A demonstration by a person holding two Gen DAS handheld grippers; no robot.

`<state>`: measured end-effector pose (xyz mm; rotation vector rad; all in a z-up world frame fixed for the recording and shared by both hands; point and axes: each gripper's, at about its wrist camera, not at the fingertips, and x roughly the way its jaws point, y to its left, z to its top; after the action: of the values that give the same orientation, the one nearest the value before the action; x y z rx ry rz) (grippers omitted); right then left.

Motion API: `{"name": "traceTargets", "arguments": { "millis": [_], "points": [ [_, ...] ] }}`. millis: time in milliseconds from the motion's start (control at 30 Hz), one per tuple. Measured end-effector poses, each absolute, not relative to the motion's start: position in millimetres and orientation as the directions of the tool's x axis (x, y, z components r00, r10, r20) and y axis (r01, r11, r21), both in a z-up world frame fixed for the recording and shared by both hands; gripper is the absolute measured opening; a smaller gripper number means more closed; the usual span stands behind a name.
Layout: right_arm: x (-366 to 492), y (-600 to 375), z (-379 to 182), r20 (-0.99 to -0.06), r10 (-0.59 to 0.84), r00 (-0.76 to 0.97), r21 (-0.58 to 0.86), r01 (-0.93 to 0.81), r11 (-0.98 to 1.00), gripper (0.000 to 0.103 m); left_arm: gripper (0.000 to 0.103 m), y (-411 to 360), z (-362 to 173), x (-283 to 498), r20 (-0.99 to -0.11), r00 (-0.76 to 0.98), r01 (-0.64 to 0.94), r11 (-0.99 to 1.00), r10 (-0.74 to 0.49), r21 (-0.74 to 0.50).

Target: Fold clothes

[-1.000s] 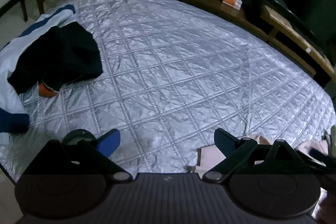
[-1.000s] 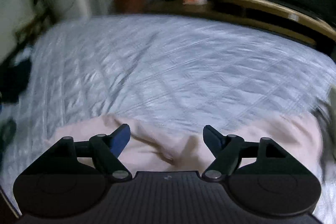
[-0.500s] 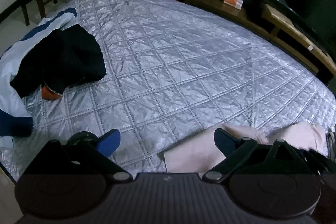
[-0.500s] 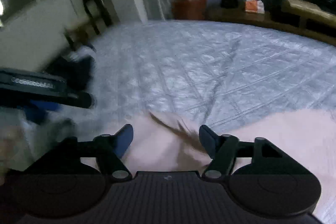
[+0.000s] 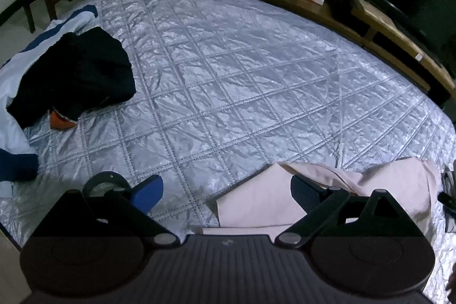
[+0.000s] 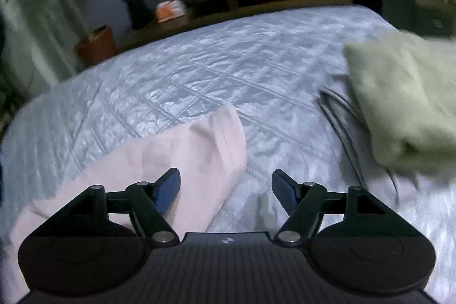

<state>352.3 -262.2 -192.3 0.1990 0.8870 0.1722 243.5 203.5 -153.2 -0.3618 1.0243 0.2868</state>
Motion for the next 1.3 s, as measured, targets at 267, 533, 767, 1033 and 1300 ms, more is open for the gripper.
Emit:
{"name": "traceTargets", "arguments": {
  "millis": [267, 533, 767, 1033, 1300],
  "points": [
    [352.0, -256.3, -206.4, -0.718, 0.36, 0.596, 0.398, -0.072, 0.914, 0.017, 0.095, 197.4, -162.1, 245.5, -0.881, 0.469, -0.384, 0.913, 0.06, -0.142],
    [282.3, -255.9, -136.6, -0.633, 0.24, 0.736, 0.205, -0.139, 0.969, 0.018, 0.095, 194.0, -161.5, 241.9, -0.88, 0.471, -0.367, 0.92, 0.057, -0.137],
    [268.4, -273.4, -141.3, -0.69, 0.147, 0.708, 0.155, -0.053, 0.986, 0.052, 0.095, 179.3, -173.7, 232.8, -0.895, 0.443, -0.282, 0.956, 0.051, -0.085],
    [240.1, -288.7, -179.1, -0.747, 0.197, 0.635, 0.2, -0.068, 0.977, 0.071, 0.093, 177.9, -186.7, 198.9, -0.907, 0.415, -0.157, 0.988, 0.065, -0.001],
    [238.1, -313.3, -201.4, -0.717, 0.256, 0.648, 0.306, -0.036, 0.951, 0.071, 0.092, 181.8, -215.1, 174.5, -0.914, 0.38, -0.112, 0.988, 0.139, 0.104]
  ]
}}
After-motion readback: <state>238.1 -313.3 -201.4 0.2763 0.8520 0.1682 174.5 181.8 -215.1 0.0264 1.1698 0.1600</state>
